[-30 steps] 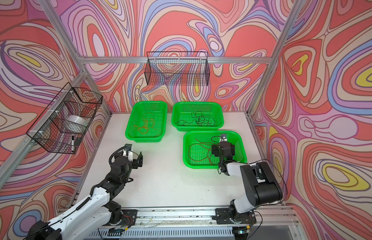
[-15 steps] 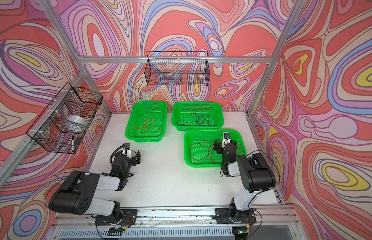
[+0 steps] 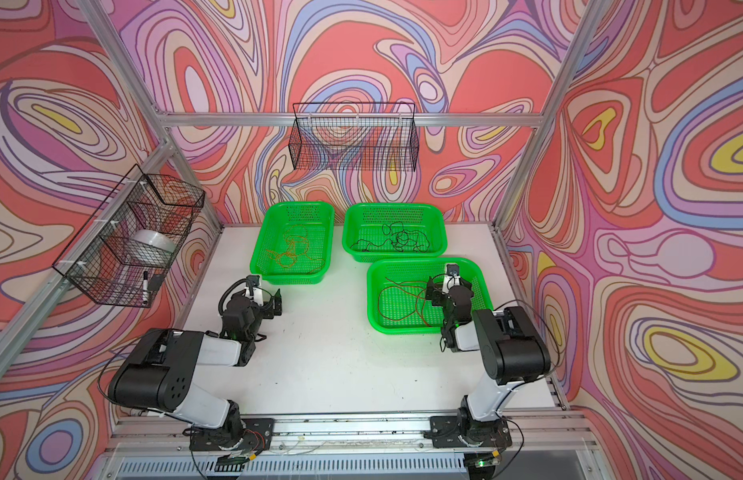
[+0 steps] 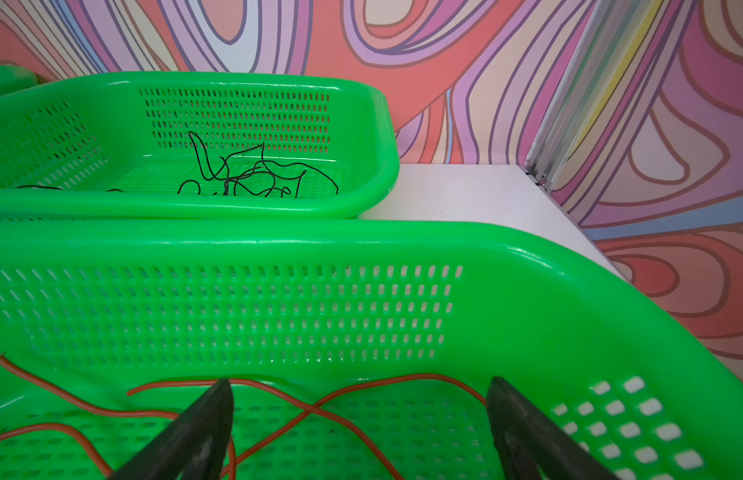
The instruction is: Untangle the cables
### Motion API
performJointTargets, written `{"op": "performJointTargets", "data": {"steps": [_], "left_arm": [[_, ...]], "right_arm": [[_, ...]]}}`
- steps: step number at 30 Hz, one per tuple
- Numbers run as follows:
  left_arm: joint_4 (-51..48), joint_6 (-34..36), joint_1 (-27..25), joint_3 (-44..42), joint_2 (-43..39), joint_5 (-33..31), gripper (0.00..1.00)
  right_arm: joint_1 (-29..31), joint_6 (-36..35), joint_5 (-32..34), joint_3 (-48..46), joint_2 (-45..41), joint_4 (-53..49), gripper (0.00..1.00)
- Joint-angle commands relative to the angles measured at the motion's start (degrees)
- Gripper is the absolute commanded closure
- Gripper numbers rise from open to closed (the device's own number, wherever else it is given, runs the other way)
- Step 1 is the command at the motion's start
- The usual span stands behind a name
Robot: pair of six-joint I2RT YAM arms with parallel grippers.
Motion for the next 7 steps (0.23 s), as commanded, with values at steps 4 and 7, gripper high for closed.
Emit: {"op": "performJointTargets", "data": {"steps": [4, 7], "left_arm": [[-3.05, -0.90, 0.79, 1.88, -0.14, 0.43, 0.00], [-2.75, -2.72, 0.78, 1.87, -0.05, -4.40, 0.00]], "right_arm": [[-1.05, 1.16, -1.94, 1.01, 0.65, -1.61, 0.02], [-1.06, 1.11, -1.63, 0.61, 0.55, -0.83, 0.02]]}}
